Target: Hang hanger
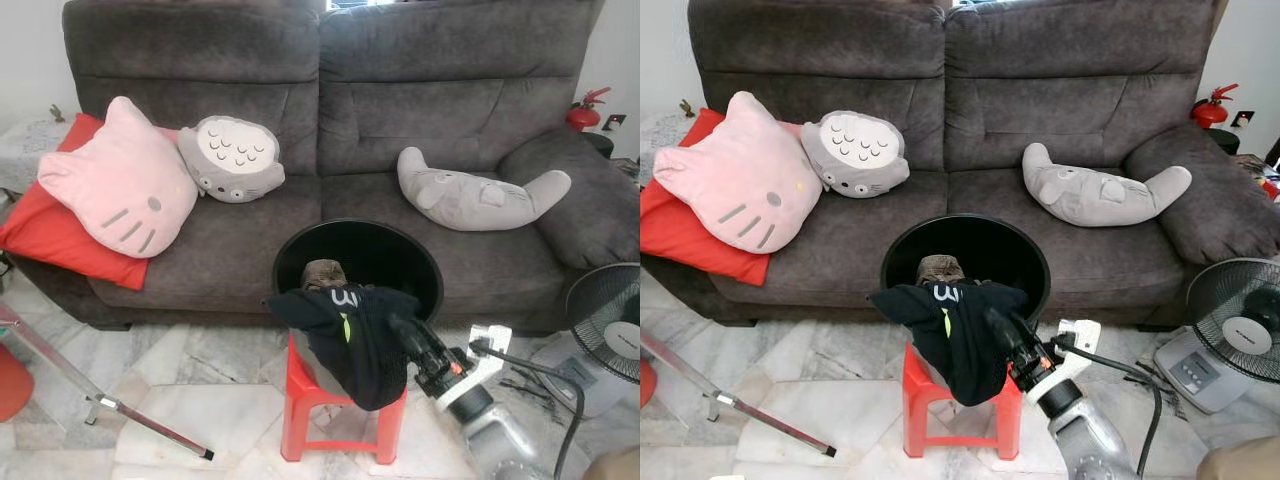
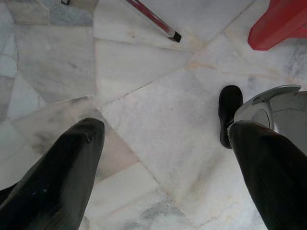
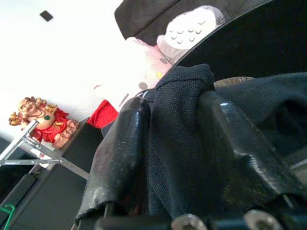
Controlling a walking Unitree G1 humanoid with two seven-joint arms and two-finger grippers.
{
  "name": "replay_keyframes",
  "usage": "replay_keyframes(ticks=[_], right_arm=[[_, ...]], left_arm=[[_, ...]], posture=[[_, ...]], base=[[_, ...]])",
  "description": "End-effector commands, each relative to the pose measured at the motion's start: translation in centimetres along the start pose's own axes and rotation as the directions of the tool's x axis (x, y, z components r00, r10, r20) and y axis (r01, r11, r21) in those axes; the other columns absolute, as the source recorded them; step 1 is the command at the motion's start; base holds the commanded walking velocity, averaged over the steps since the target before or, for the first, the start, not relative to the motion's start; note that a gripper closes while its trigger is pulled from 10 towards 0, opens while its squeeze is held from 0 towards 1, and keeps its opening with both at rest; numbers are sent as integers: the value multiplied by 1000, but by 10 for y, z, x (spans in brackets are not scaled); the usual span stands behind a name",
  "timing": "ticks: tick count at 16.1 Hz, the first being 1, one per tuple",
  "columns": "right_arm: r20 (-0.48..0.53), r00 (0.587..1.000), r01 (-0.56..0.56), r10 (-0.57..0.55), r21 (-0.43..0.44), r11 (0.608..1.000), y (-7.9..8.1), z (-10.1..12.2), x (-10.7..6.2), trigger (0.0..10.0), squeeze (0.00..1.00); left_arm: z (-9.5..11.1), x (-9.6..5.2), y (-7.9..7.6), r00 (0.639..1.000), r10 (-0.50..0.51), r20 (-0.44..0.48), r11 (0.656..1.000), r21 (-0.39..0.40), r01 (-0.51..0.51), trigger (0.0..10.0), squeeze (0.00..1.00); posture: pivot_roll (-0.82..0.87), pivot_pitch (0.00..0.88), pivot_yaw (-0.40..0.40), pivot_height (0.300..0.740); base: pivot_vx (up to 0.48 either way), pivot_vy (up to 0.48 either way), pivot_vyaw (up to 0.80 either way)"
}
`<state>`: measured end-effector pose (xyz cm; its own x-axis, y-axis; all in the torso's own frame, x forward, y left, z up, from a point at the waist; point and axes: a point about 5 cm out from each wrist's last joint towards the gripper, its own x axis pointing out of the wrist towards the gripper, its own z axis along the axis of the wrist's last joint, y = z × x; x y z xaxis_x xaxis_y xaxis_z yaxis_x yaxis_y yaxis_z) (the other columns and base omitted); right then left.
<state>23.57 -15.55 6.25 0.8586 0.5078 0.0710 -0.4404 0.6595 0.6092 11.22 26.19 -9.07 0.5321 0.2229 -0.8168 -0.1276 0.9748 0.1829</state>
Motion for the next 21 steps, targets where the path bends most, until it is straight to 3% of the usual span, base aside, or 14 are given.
replay_keyframes(ticks=[1,4,7,12,15,17,21], right_arm=[[20,1000,-3,3,-25,1000,2,7,4,0,0],[39,999,-10,12,-50,999,5,13,15,0,0],[63,992,-103,108,-82,991,21,26,30,0,0],[82,964,-243,253,-121,962,47,39,48,0,0],[92,951,-281,294,-136,950,55,45,52,0,0],[97,923,-354,372,-164,921,70,54,56,0,0],[126,908,-367,399,-219,904,76,72,59,0,0]], left_arm=[[-1,0,1,1000,4,-8,1000,19,-4,10000,0],[-4,-2,9,1000,13,-15,1000,16,-13,10000,0],[-4,-2,12,1000,18,-12,1000,15,-18,10000,0],[3,1,0,1000,6,6,1000,18,-6,10000,0],[5,2,-4,1000,2,14,1000,19,-2,10000,0],[8,3,-5,1000,1,21,1000,18,-2,10000,0],[9,3,-5,1000,0,24,1000,17,-1,10000,0]], posture=[[14,0,31,740],[14,0,30,740],[15,0,30,740],[15,0,30,740],[15,0,31,740],[14,0,33,740],[13,0,34,740]], base=[[0,0,0],[0,0,0],[0,0,0],[0,0,0],[0,0,0],[0,0,0],[0,0,0]])
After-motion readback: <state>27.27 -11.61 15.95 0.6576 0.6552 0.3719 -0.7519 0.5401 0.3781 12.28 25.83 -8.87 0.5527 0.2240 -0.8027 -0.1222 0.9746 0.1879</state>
